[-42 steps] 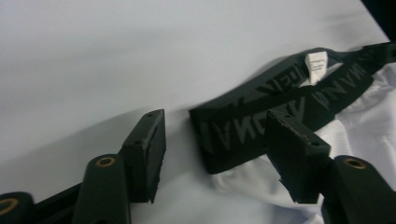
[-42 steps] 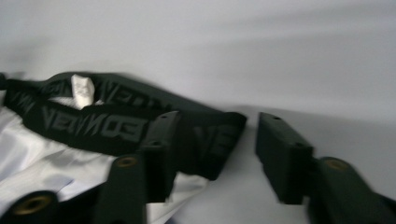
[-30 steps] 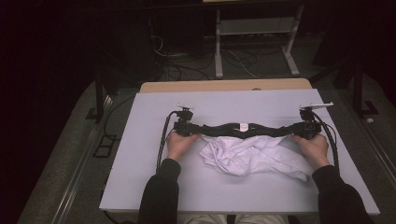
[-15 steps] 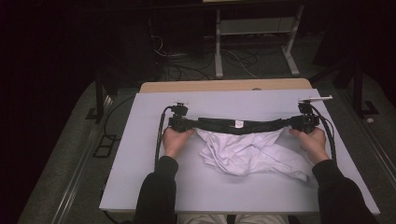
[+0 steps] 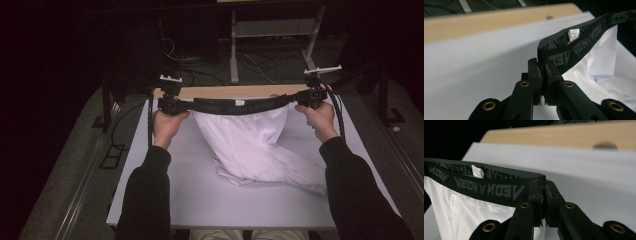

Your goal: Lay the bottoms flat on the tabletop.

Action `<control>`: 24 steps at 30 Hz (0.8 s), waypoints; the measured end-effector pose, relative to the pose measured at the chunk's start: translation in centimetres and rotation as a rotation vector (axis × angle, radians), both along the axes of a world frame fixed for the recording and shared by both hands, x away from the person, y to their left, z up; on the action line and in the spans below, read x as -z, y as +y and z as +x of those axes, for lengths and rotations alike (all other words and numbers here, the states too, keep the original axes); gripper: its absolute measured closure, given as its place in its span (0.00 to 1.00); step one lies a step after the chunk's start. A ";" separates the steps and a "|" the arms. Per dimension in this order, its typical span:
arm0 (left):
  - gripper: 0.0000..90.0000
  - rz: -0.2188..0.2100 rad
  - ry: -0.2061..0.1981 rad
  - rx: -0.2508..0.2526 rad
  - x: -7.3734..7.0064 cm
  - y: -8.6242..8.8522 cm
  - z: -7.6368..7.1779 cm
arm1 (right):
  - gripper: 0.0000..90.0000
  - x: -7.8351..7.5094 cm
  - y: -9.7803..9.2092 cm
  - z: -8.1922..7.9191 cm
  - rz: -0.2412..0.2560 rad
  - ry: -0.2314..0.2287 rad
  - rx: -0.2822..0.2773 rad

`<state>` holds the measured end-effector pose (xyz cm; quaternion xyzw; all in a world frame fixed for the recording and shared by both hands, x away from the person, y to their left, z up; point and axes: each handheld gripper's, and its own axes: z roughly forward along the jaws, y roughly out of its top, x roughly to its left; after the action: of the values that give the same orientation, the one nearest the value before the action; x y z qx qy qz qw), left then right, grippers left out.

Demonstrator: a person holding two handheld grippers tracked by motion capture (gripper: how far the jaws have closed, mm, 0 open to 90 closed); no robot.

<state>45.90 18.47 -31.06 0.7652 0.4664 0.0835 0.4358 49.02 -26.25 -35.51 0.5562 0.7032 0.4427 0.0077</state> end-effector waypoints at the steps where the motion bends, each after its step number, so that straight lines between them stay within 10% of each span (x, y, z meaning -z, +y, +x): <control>1: 0.95 0.003 -0.011 -0.007 -0.6 0.2 0.2 | 0.94 -0.8 0.4 0.6 0.009 -0.024 -0.009; 13: 0.95 0.051 -0.105 -0.091 -6.1 1.2 3.3 | 0.94 -5.2 3.1 4.2 -0.018 -0.183 -0.015; 24: 0.95 0.065 -0.099 -0.107 -2.7 -0.4 5.8 | 0.94 -3.9 2.6 5.4 -0.025 -0.163 0.060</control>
<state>51.75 18.07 -28.37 0.7477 0.4817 0.1595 0.4284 54.43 -23.65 -31.57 0.5390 0.6888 0.4773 0.0848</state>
